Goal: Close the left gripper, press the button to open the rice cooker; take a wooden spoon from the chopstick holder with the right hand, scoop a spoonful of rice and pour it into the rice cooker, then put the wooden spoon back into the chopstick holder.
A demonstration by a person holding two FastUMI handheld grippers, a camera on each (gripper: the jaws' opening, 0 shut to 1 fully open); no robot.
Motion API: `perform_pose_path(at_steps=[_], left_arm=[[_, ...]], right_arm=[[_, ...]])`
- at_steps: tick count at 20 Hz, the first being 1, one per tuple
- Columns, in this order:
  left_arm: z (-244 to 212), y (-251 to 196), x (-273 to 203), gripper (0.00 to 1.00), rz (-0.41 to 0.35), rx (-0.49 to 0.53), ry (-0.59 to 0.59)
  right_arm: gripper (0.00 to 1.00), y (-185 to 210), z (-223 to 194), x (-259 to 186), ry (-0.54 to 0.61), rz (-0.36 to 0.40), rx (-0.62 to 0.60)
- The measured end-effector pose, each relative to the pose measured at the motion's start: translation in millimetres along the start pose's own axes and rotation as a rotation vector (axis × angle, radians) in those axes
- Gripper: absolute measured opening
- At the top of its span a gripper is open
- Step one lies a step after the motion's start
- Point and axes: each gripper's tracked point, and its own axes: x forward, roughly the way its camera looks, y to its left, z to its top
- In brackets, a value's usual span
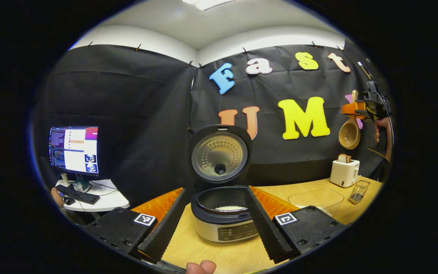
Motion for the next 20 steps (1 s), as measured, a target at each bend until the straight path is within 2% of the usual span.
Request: perform_pose_path(at_steps=[5, 9, 14, 20], left_arm=[[-3, -30, 2, 0.98, -0.045, -0.006, -0.007], [-1, -44, 0, 0.98, -0.069, -0.002, -0.011], [2, -53, -3, 0.98, -0.081, -0.022, -0.011], [10, -58, -8, 0.98, -0.092, -0.016, -0.039]], right_arm=[[0.00, -112, 20, -35, -0.032, -0.173, 0.027], [0.00, -175, -3, -45, -0.012, -0.277, -0.006], [0.00, -229, -53, -33, 0.068, -0.344, 0.006], [0.00, -262, -114, -15, 0.152, -0.363, -0.025]])
